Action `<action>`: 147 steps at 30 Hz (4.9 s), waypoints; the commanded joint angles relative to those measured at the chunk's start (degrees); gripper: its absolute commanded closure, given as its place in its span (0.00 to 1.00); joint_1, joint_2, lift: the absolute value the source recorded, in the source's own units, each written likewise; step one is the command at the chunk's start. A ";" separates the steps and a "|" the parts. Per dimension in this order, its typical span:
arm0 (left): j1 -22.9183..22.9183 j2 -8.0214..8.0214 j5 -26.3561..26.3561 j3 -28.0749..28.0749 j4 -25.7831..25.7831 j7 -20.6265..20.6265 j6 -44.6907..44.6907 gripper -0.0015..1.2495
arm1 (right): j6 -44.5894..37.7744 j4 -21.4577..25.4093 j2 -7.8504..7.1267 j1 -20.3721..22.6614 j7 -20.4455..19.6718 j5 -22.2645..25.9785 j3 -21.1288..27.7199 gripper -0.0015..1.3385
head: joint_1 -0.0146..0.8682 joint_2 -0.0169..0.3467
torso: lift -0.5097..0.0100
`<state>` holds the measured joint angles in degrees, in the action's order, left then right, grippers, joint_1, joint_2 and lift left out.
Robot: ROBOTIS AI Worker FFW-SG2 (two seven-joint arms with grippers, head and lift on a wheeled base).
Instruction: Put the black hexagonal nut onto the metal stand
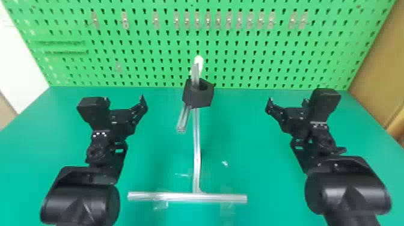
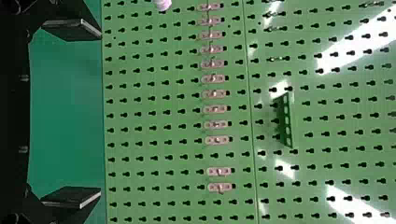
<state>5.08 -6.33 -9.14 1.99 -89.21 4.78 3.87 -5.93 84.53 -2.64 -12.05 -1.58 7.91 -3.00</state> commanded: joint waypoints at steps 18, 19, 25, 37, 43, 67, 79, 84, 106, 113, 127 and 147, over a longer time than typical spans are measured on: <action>0.11 0.00 -0.09 0.03 0.00 -0.03 0.09 0.15 | -0.40 0.20 0.00 -0.08 0.00 0.00 0.28 0.10 | 0.80 0.27 | 0.98; 0.11 0.00 -0.09 0.03 0.00 -0.03 0.00 0.15 | -0.31 0.20 0.00 -0.08 0.00 0.00 0.28 0.10 | 0.80 0.27 | 0.98; 0.11 0.00 -0.09 0.03 0.00 -0.03 0.00 0.15 | -0.40 0.28 0.00 0.01 0.00 0.00 0.28 0.10 | 0.80 0.27 | 0.98; 0.11 0.00 -0.18 0.03 0.00 -0.03 0.00 0.15 | -0.66 0.28 0.00 0.01 0.00 0.09 0.19 0.10 | 0.80 0.27 | 0.98; 0.11 0.00 -0.18 0.03 0.00 -0.03 0.09 0.15 | -0.66 0.28 -0.18 -0.08 0.00 0.09 0.01 0.10 | 0.80 0.27 | 0.98; 0.02 0.00 -0.53 -0.14 0.00 -0.03 0.09 0.15 | -0.66 0.90 -0.44 -0.17 0.00 0.53 -0.25 0.10 | 0.80 0.27 | 0.98; 0.11 0.00 -0.53 -0.14 0.00 -0.03 0.18 0.15 | -0.66 0.90 -0.44 -0.26 0.00 0.53 -0.16 0.10 | 0.80 0.27 | 0.98; 0.02 0.00 -0.53 -0.14 0.00 -0.03 0.35 0.15 | -0.66 0.90 -0.44 -0.17 0.00 0.53 -0.16 0.10 | 0.80 0.27 | 0.98; 0.11 0.00 -0.44 0.03 0.00 -0.03 0.35 0.15 | -0.75 1.43 -0.44 -0.26 0.00 0.35 -0.51 0.10 | 0.80 0.27 | 0.98; 0.02 0.00 -0.44 -0.06 0.00 -0.03 0.35 0.15 | -0.75 1.43 -0.44 -0.17 0.00 0.35 -0.51 0.10 | 0.80 0.27 | 0.98; 0.02 0.00 -0.44 -0.23 0.00 -0.03 0.35 0.15 | -0.75 1.51 -0.62 0.01 0.00 0.44 -0.43 0.10 | 0.80 0.27 | 0.98; -0.16 0.00 -0.44 -0.41 0.00 0.06 0.35 0.15 | -0.66 1.69 -0.70 -0.08 0.00 0.44 -0.16 0.10 | 0.80 0.27 | 0.98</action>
<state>4.92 -6.33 -9.58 1.58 -89.21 4.81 4.22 -6.65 86.14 -3.35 -12.13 -1.58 8.35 -3.29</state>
